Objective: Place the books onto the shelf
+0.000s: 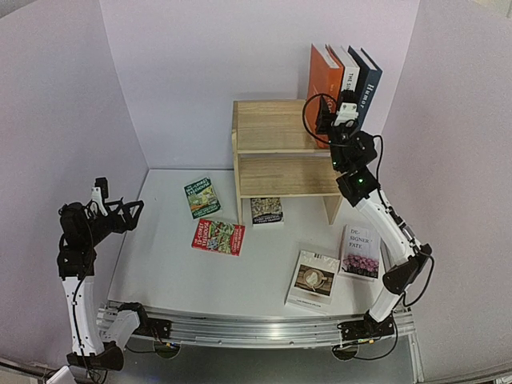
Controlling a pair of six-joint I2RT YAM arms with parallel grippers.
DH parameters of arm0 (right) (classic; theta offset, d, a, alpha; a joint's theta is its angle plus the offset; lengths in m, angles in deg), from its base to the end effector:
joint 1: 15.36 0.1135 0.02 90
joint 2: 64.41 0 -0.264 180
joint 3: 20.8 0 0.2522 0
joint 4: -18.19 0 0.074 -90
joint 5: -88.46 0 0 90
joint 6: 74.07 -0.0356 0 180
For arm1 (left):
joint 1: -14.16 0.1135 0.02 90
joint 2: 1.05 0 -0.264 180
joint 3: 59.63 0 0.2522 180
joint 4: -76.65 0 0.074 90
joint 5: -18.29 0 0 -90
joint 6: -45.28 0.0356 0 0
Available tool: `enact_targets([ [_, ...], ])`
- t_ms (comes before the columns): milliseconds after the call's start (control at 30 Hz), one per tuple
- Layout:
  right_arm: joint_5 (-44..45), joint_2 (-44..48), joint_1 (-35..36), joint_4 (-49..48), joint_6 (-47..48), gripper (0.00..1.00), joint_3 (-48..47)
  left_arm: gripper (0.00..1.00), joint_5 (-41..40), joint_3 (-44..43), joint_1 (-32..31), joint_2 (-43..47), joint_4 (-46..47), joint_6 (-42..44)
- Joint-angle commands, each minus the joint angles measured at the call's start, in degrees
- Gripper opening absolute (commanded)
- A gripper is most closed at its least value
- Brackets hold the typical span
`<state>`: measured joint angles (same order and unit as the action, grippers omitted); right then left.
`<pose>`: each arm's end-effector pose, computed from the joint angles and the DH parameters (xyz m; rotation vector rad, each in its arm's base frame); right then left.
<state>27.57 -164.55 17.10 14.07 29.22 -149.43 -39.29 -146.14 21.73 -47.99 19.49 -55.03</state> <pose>0.3271 0.1876 0.5503 0.0472 1.0796 0.0470 0.1347 -0.0014 0.4356 0.1001 1.8633 -0.5624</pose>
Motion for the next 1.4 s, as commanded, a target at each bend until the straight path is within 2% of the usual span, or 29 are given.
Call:
enact_targets([
  [0, 2.6, 3.5, 0.9, -4.4, 1.5, 0.49, 1.5, 1.00, 1.3, 0.2, 0.2, -0.2, 2.2, 0.2],
  [267, 5.6, 7.6, 2.6, -6.9, 2.4, 0.48, 8.4, 1.00, 1.5, 0.4, 0.2, -0.2, 2.1, 0.3],
  [400, 5.5, 9.8, 3.4, -7.5, 1.3, 0.43, 12.7, 1.00, 1.7, 0.6, 0.2, -0.1, 2.1, 0.2],
  [600, 6.2, 11.5, 4.8, -6.5, -0.9, 0.42, 17.5, 1.00, 1.9, 0.7, 0.2, -0.1, 2.2, 0.0],
  [933, 7.4, 9.8, 4.9, -3.9, -3.1, 0.33, 19.4, 1.00, 2.3, 1.0, 0.2, -0.1, 2.3, -0.3],
  [1100, 3.9, 10.0, 5.1, -0.3, -5.3, 0.33, 20.1, 1.00, 2.7, 3.2, 0.2, -1.3, 0.3, 1.5],
  [1200, -0.8, 12.0, 5.3, 3.9, -8.2, 0.33, 21.9, 0.99, 0.3, 5.1, 0.1, -5.4, -6.8, 3.3],
  [1267, -2.9, 12.9, 6.1, 8.0, -9.2, 0.33, 22.2, 0.96, -1.1, 6.7, 0.1, -7.7, -9.5, 4.9],
  [1367, -4.3, 13.4, 8.8, 15.1, -9.5, 0.34, 22.2, 0.94, -1.3, 10.2, 0.0, -9.0, -8.8, 6.0],
])
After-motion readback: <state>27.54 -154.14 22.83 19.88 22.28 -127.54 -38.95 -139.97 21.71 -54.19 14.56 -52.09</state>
